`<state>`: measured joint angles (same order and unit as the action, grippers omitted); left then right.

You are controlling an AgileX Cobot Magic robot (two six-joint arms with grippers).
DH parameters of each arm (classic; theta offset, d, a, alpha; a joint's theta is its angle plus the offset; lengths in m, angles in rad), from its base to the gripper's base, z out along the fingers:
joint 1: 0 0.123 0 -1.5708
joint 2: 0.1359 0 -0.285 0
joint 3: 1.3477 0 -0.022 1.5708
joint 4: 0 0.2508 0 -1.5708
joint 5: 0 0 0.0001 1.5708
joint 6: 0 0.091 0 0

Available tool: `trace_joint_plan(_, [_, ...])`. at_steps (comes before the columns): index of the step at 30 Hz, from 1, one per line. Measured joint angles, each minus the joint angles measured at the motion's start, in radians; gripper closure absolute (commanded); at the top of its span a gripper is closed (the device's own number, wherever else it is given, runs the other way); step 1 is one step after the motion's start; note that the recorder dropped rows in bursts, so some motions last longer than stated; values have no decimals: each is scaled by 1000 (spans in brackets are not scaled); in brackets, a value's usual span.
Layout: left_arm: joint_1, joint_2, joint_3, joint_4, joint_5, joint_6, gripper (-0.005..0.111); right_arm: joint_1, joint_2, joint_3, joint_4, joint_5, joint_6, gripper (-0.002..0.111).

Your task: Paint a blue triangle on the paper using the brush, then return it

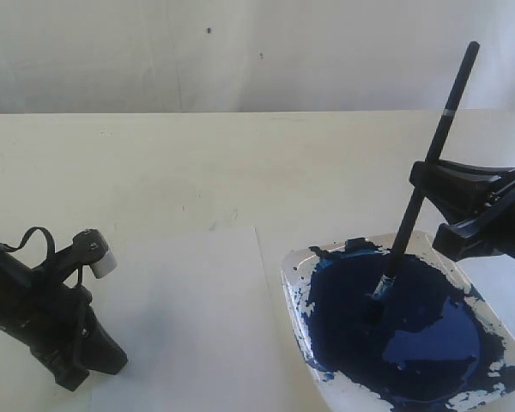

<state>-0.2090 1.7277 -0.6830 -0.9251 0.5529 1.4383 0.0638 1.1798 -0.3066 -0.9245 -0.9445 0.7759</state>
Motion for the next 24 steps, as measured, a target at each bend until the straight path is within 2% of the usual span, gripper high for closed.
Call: trace_joint_plan(24, [0, 0, 0, 0, 0, -1, 107, 0, 51, 0, 2, -13, -85, 108])
